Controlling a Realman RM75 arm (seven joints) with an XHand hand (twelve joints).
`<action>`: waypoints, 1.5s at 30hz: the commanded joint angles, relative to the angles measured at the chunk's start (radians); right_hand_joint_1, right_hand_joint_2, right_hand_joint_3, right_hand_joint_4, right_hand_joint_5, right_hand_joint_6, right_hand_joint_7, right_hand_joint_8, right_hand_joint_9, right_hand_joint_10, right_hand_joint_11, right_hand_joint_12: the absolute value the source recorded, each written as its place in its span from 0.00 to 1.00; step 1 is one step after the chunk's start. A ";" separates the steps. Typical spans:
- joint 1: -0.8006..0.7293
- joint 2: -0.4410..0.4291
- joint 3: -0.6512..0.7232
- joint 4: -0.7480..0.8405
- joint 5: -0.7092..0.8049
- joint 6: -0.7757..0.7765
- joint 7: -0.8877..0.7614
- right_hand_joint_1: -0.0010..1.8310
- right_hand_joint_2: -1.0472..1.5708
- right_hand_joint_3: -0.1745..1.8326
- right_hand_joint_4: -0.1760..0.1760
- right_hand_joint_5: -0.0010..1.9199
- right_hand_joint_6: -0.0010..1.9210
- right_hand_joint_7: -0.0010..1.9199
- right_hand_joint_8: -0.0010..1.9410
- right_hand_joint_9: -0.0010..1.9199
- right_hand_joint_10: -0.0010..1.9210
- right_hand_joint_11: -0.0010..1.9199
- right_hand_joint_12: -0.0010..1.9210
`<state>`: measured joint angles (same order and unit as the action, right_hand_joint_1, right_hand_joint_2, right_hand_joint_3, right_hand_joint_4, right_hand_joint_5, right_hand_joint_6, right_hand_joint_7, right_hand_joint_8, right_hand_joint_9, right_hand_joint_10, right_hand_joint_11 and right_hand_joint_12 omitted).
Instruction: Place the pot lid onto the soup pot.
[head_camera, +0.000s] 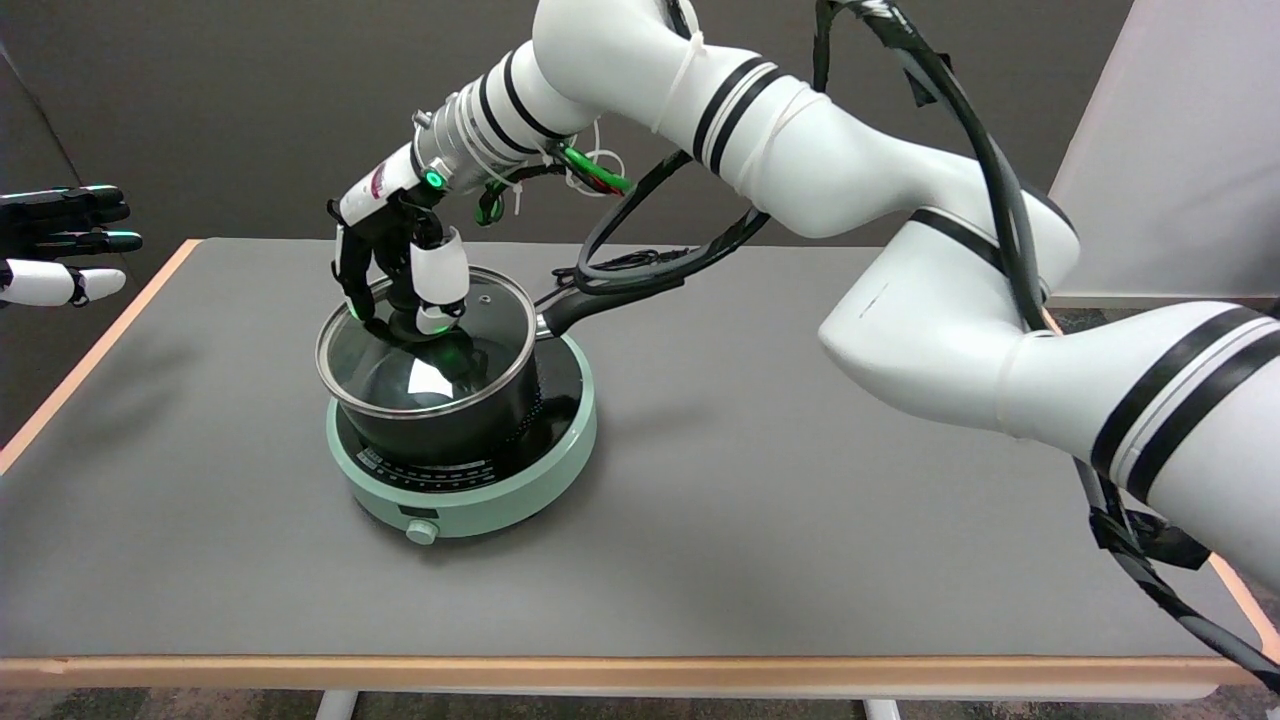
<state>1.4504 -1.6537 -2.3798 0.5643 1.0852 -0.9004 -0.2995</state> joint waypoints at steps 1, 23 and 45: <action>0.009 0.002 -0.001 0.014 -0.032 0.016 -0.012 0.58 0.66 0.55 1.00 0.33 0.20 0.41 0.33 0.33 0.69 0.00 0.95; 0.030 -0.001 -0.033 0.019 -0.032 0.017 -0.033 0.58 0.65 0.56 1.00 0.32 0.20 0.41 0.34 0.34 0.67 0.00 0.95; 0.034 -0.011 -0.047 0.017 -0.019 0.005 -0.033 0.57 0.63 0.54 0.99 0.31 0.14 0.38 0.32 0.31 0.69 0.00 0.91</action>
<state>1.4855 -1.6593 -2.4193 0.5791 1.0560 -0.8873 -0.3310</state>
